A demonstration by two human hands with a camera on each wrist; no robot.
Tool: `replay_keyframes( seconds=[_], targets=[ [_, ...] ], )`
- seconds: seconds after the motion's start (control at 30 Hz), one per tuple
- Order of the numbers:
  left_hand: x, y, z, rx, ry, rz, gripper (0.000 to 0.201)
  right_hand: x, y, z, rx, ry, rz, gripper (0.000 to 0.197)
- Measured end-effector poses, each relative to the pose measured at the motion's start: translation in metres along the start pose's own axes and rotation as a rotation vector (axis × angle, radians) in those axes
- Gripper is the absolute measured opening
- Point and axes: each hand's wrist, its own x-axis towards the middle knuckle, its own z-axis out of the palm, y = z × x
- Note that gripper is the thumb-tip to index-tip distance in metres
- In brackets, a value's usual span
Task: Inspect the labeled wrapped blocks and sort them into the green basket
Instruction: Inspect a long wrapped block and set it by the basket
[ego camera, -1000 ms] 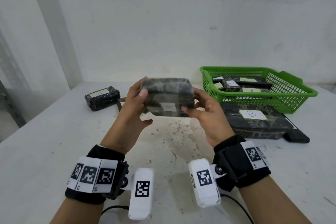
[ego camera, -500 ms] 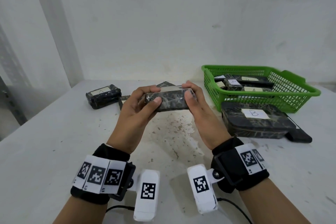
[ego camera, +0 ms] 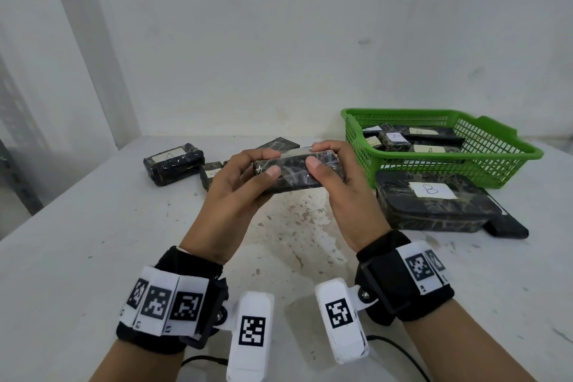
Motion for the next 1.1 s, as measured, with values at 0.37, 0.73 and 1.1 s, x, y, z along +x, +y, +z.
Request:
replay_keyframes(
  seconds=[0.37, 0.73, 1.1],
  targets=[
    [-0.001, 0.0, -0.001, 0.036, -0.013, -0.01, 0.024, -0.002, 0.0, 0.002, -0.017, 0.018, 0.019, 0.039],
    [-0.001, -0.002, -0.001, 0.071, -0.02, -0.051, 0.028, -0.004, 0.001, -0.003, 0.022, 0.008, 0.06, 0.037],
    [0.002, -0.002, -0.006, 0.149, 0.011, 0.002, 0.046, 0.002, 0.003, -0.008, -0.03, 0.046, 0.057, 0.072]
  ],
)
